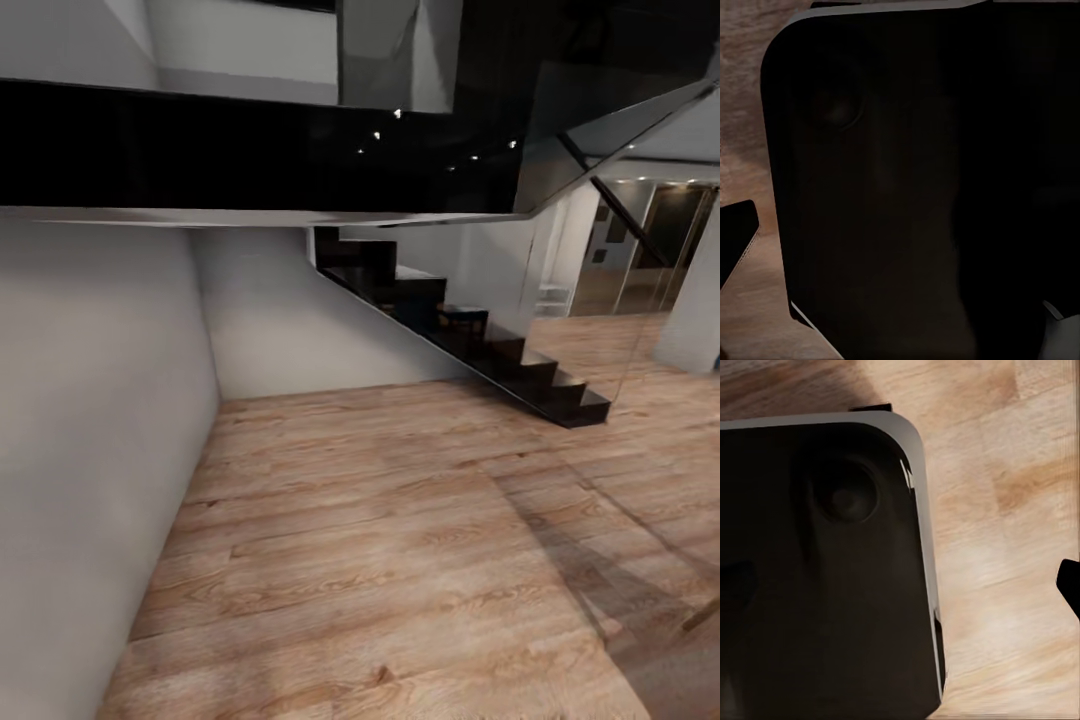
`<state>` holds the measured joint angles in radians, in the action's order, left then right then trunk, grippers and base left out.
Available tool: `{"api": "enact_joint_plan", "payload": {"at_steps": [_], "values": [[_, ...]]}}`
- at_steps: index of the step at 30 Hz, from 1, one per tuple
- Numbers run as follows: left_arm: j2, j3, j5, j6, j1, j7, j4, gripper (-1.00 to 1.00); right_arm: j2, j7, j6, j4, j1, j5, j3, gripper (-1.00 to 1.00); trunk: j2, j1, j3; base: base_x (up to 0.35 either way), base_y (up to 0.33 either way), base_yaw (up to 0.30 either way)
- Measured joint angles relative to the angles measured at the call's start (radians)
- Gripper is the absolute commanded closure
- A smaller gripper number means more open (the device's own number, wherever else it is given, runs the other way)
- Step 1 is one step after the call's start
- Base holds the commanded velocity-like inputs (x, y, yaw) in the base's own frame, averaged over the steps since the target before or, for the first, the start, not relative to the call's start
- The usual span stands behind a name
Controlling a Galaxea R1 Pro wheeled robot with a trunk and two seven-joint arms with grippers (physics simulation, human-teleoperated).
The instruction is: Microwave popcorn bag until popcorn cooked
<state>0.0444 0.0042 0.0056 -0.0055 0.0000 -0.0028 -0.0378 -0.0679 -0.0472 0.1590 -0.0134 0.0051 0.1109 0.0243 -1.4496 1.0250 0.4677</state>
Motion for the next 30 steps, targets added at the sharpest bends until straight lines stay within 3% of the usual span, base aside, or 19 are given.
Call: {"api": "enact_joint_plan", "payload": {"at_steps": [30], "values": [[0.000,0.000,0.000,0.000,0.000,0.001,0.000,-1.00,-0.001,0.000,0.000,0.000,0.000,-0.001,0.000,-1.00,0.000,0.000,0.000,0.000,0.000,-0.297]]}}
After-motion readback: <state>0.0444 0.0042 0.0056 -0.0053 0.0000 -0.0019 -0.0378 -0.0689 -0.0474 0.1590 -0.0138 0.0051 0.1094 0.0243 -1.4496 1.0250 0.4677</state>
